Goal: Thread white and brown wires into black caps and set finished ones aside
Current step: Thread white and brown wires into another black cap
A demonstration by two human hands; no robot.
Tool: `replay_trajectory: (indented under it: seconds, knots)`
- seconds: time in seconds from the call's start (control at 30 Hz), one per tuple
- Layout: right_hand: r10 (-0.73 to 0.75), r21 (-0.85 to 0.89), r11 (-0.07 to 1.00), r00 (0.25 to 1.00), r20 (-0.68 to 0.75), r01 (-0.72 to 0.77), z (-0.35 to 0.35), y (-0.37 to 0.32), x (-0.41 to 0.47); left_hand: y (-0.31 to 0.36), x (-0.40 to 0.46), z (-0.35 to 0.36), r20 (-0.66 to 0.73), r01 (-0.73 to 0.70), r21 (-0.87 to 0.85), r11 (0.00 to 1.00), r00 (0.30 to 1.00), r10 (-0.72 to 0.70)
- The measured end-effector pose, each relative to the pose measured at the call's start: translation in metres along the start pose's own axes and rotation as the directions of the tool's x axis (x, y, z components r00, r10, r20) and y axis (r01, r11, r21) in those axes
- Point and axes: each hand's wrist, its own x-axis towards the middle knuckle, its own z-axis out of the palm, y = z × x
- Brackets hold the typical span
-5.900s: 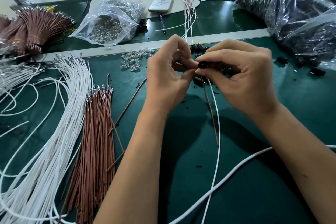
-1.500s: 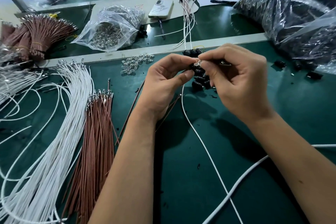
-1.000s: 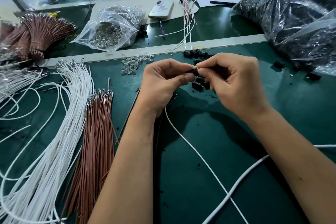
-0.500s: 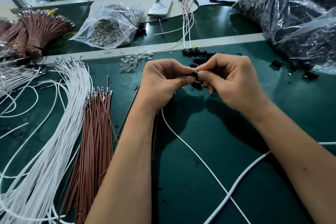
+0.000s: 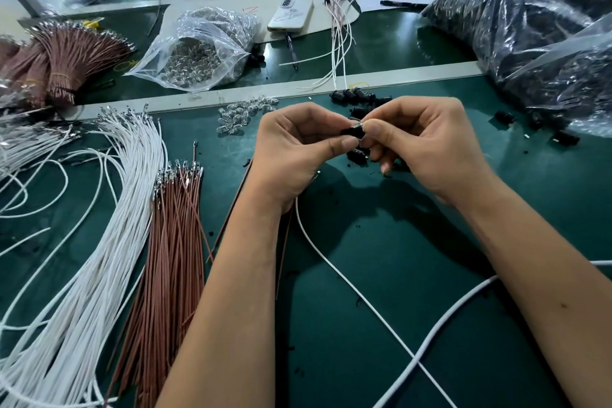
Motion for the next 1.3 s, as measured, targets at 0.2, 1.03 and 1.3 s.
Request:
replay_trajectory:
  seconds: [0.2, 1.03, 1.3]
  knots:
    - [-0.008, -0.013, 1.0, 1.0, 0.017, 0.009, 0.0, -0.006, -0.001, -0.001, 0.0, 0.0, -0.047, 0.038, 0.043, 0.998, 0.998, -0.036]
    - [0.134, 0.278, 0.95, 0.99, 0.051, -0.143, 0.004, -0.016, -0.004, 0.0, -0.003, 0.008, -0.002, 0.049, -0.16, 0.986, 0.999, -0.05]
    - [0.372, 0.504, 0.773, 0.919, 0.131, -0.385, 0.007, -0.021, -0.003, 0.001, -0.004, 0.009, 0.018, 0.036, -0.151, 0.988, 0.999, -0.034]
